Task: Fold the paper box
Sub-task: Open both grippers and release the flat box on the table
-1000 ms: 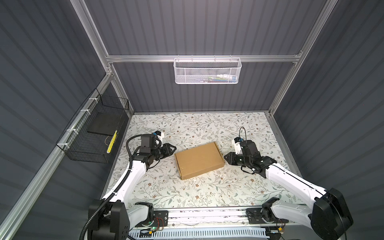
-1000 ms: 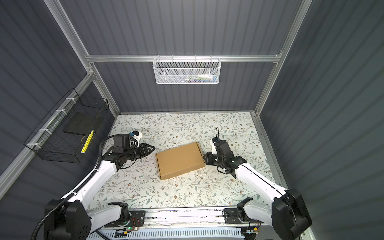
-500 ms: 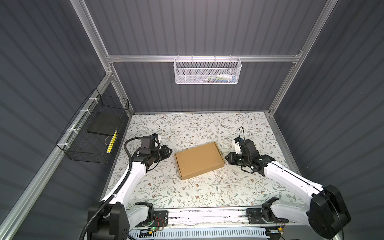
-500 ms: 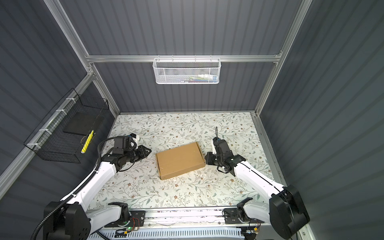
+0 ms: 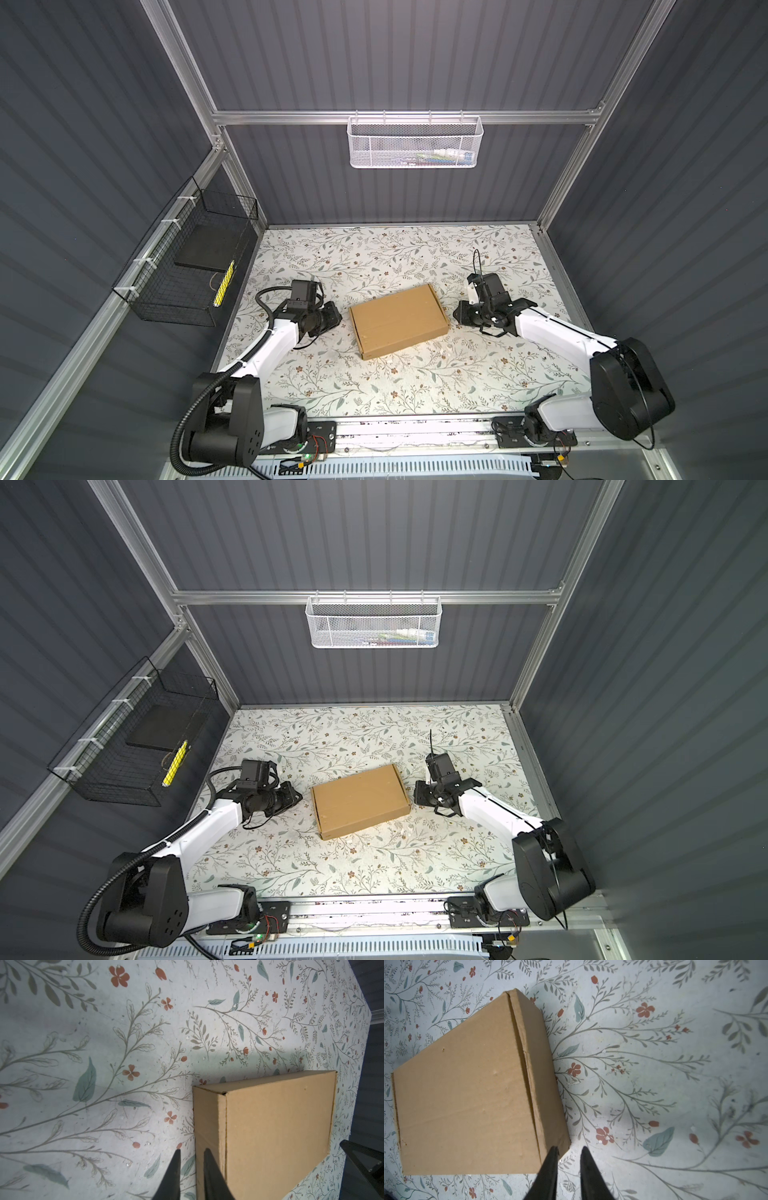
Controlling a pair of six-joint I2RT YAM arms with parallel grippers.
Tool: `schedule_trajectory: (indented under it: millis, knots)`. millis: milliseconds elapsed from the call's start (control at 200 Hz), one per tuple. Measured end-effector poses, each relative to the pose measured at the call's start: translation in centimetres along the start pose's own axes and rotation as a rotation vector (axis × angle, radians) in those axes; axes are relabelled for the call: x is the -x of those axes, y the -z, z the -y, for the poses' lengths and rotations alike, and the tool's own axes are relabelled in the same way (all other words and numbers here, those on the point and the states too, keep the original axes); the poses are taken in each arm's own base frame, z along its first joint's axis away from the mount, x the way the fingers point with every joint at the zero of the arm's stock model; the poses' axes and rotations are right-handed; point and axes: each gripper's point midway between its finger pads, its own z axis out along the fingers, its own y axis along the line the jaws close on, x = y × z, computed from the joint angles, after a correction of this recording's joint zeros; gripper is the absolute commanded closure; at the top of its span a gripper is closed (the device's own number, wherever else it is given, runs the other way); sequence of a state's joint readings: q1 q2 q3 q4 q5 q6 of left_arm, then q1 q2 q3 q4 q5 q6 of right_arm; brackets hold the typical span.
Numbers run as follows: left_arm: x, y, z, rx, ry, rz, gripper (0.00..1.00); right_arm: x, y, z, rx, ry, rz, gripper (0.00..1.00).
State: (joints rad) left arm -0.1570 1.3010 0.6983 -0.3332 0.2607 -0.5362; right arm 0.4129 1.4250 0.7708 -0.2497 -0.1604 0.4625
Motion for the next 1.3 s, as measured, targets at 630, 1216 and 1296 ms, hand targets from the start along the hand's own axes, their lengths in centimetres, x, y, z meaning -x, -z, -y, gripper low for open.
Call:
schedule_trajectory:
  millis: [630,1216,1296]
  knots:
    - [-0.6,-5.4,-1.0,-0.032,0.068,-0.074,0.81,-1.2,-3.0,0.4,0.002,0.016,-0.079,0.78]
    - [1.2,-7.2,1.1,-0.148,0.082,-0.061,0.82,-2.4,-2.5,-0.3,0.021,0.028,-0.075,0.78]
    - [1.5,-7.4,1.4,-0.159,0.085,-0.058,0.81,-2.6,-2.3,-0.4,0.024,0.025,-0.072,0.78]
